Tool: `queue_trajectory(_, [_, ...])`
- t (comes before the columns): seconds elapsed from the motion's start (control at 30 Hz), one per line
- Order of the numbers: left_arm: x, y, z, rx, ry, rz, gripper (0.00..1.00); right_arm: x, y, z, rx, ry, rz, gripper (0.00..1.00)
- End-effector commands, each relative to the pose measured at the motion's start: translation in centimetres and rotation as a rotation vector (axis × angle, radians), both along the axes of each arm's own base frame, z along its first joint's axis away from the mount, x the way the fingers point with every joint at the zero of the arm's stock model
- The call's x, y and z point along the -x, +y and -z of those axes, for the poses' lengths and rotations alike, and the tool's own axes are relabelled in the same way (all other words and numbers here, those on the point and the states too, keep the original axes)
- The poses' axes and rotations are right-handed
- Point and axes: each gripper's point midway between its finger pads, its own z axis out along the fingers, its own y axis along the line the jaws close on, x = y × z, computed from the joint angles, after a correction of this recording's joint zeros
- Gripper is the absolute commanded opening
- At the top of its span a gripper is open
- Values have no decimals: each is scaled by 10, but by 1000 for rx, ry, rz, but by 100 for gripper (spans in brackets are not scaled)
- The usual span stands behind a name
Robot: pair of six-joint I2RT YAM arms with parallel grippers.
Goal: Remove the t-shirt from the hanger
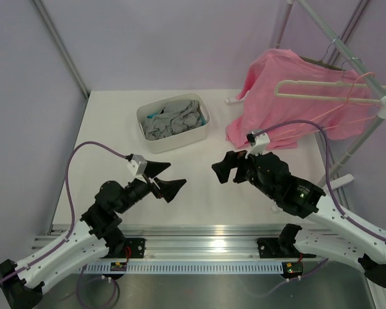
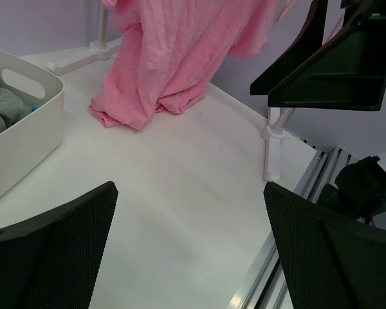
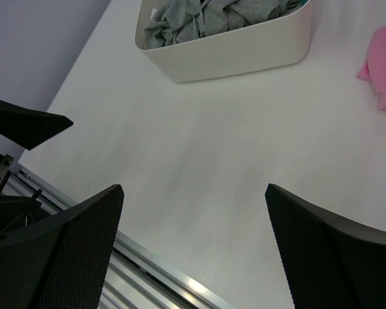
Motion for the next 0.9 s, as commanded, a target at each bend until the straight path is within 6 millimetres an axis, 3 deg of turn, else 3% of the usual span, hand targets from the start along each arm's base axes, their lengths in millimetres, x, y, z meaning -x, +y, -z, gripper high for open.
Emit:
queue_trajectory(0.0, [-2, 3, -23, 59, -52, -22, 99, 1, -2, -49, 2, -76, -27, 100])
queue_trajectory(0.07, [2, 1, -37, 87, -63, 1, 99, 2, -7, -74, -17, -90, -9, 99])
queue_trajectory(0.13, [6, -1, -50, 108, -63, 22, 99, -5, -10, -83, 18, -76, 34, 99])
queue_trajectory(0.17, [7, 0, -68, 129, -83, 24, 99, -3, -17, -100, 29, -79, 44, 99])
queue_trajectory(0.23, [9, 0, -86, 137, -93, 34, 99, -8, -19, -106, 63, -68, 68, 99])
queue_trajectory(0.27, [9, 0, -94, 138, -101, 34, 99, -7, -22, -119, 58, -83, 69, 99])
queue_trajectory(0.3, [10, 0, -115, 153, -123, 37, 99, -9, -25, -125, 57, -95, 86, 99])
queue_trajectory(0.37, [11, -2, -126, 144, -118, 52, 99, -13, -35, -149, 35, -133, 143, 99])
queue_trajectory(0.4, [11, -4, -137, 152, -116, 58, 99, -21, -50, -160, 41, -156, 233, 100])
queue_trajectory(0.43, [12, -7, -134, 138, -91, 73, 99, -25, -57, -180, 22, -188, 280, 100])
queue_trajectory(0.5, [13, -11, -130, 141, -52, 93, 99, -39, -85, -200, 63, -248, 455, 100])
queue_trajectory(0.53, [15, -16, -119, 130, -38, 117, 99, -50, -85, -202, 104, -261, 505, 100])
queue_trajectory(0.6, [9, -18, -95, 107, 10, 102, 99, -62, -97, -234, 131, -321, 626, 99])
queue_trajectory(0.7, [-11, -14, -57, 44, 114, -10, 99, -83, -92, -242, 163, -327, 685, 100])
queue_trajectory(0.77, [-20, -15, -29, -10, 182, -51, 99, -90, -99, -254, 67, -306, 745, 99])
queue_trajectory(0.83, [-21, -20, -14, -31, 219, -40, 99, -106, -107, -255, 6, -289, 830, 98])
queue_trajectory(0.87, [-20, -22, 4, -44, 254, -30, 99, -112, -111, -258, -21, -300, 877, 97])
